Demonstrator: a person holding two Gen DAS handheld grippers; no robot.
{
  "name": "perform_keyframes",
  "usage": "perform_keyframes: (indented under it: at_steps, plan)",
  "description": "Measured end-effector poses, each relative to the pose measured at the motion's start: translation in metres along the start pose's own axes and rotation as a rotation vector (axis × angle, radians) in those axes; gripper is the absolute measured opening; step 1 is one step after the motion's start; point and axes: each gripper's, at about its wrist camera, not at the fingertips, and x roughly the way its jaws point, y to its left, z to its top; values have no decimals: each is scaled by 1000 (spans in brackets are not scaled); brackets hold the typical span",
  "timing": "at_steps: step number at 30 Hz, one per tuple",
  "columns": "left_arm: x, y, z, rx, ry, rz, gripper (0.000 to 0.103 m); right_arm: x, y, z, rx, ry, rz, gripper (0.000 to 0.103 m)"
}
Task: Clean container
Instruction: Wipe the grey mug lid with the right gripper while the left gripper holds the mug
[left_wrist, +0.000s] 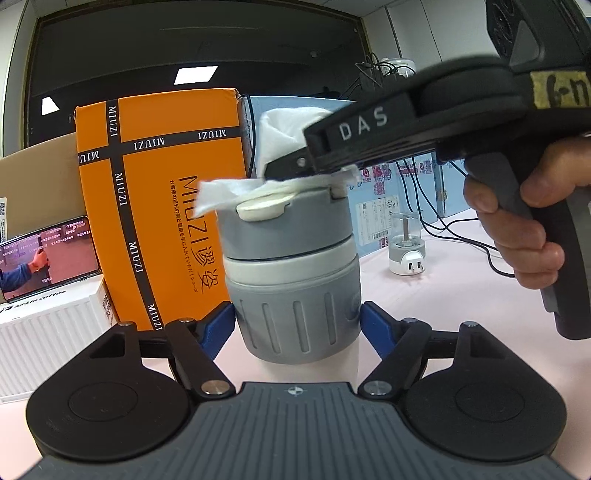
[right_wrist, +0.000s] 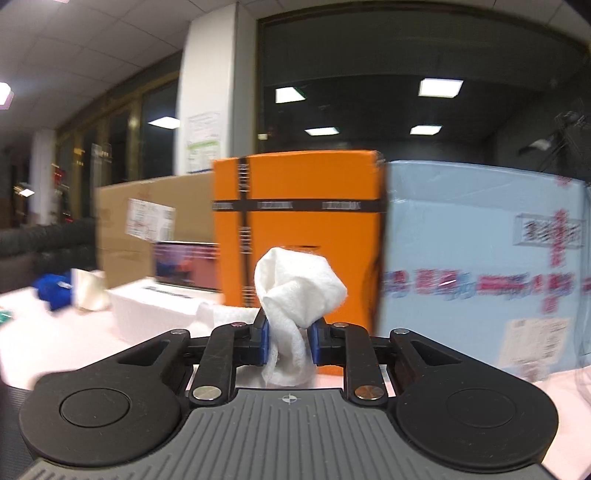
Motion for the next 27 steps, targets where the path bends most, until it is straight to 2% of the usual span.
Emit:
perform_keyframes:
  at_steps: [3, 6, 8, 9, 11, 14, 15, 16, 17, 19, 21, 23, 25, 27]
  plan:
    - [0, 1, 0, -3, 0, -1, 72, -3, -4, -1, 14, -3, 2, 19]
    - [-1, 1, 0, -6, -1, -1, 72, -8, 1, -1, -36, -21, 21, 22]
    - [-2, 1, 0, -7, -1, -1, 72, -11, 4, -1, -49, -38, 14, 45]
    - [-1, 2, 0, -8, -1, -1, 72, -11, 5, -1, -55, -50, 8, 49]
    - [-1, 1, 0, -9, -1, -1, 72, -14, 8, -1, -77, -74, 0, 65]
    - [-1, 1, 0, -9, -1, -2, 72, -17, 11, 0, -92, -126, -3, 67]
    - [-1, 1, 0, -9, -1, -2, 72, -18, 11, -1, -86, -144, 0, 66]
    - [-1, 1, 0, -10, -1, -2, 72, -18, 10, -2, -76, -160, 10, 56]
    - [-1, 2, 0, -10, -1, -2, 72, -16, 8, -2, -56, -152, 31, 31]
    - [-1, 2, 0, -10, -1, -2, 72, -12, 3, -3, -14, -132, 75, 11]
    - [-1, 2, 0, -11, -2, -3, 72, -7, -2, -5, 20, -100, 119, 10]
    - [-1, 2, 1, -12, -2, -4, 72, -7, 1, -4, -12, -72, 135, 9]
    - [-2, 1, 1, -12, -3, -4, 72, -4, 8, -6, -81, -42, 131, 9]
    - [-3, 0, 1, -13, -3, -4, 72, -2, 14, -7, -132, -22, 89, 9]
